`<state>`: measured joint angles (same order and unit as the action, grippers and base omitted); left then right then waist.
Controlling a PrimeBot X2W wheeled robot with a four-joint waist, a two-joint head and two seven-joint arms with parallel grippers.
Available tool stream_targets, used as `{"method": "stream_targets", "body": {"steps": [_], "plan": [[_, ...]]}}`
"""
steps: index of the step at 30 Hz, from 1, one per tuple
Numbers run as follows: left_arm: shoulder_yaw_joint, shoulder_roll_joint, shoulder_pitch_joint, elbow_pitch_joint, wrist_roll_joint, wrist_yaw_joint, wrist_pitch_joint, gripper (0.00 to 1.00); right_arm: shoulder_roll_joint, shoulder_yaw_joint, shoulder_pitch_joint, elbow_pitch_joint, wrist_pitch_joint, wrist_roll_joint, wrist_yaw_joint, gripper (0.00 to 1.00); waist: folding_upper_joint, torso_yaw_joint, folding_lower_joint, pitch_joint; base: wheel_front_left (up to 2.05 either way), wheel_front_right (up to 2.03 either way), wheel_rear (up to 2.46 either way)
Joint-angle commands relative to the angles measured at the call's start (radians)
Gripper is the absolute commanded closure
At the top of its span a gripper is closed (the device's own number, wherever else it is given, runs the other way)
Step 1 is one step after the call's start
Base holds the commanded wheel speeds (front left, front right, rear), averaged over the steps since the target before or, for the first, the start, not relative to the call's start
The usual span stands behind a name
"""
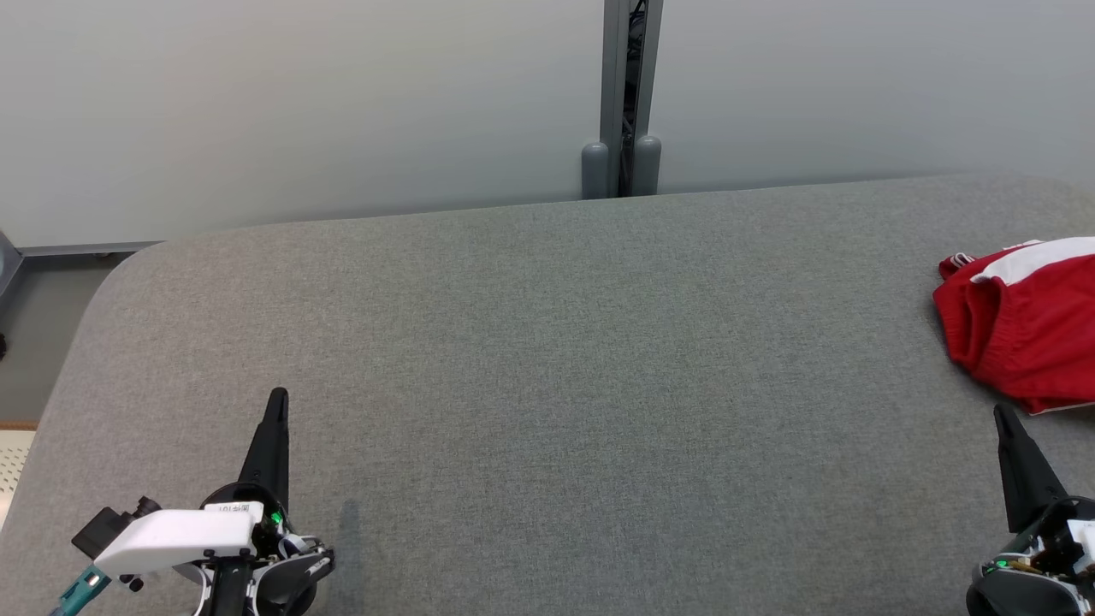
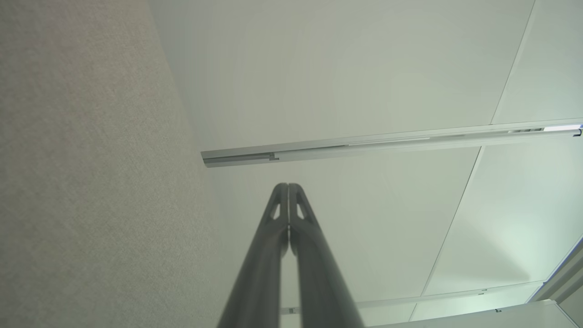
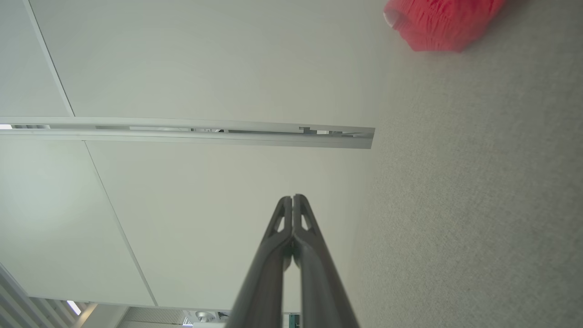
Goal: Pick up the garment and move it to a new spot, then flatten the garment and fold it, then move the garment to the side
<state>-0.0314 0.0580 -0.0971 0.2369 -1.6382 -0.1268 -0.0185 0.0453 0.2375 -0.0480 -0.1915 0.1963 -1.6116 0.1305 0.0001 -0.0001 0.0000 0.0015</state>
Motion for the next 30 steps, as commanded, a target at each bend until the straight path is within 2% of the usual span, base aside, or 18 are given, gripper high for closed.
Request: {"method": "stream_targets", "body": {"steps": [1, 30], "plan": [[0.004, 0.006, -0.017, -0.002, -0.001, -0.007, -0.003, 1.00, 0.009, 0.001, -0.002, 0.004, 0.005, -0.002, 0.000, 1.00, -0.0001, 0.000, 0.0000, 0.000, 0.00, 0.00, 0.00], [0.009, 0.002, -0.017, -0.002, 0.004, -0.007, -0.007, 1.00, 0.009, 0.001, -0.002, 0.004, 0.005, -0.002, 0.000, 1.00, -0.0001, 0.000, 0.0000, 0.000, 0.00, 0.00, 0.00]]}}
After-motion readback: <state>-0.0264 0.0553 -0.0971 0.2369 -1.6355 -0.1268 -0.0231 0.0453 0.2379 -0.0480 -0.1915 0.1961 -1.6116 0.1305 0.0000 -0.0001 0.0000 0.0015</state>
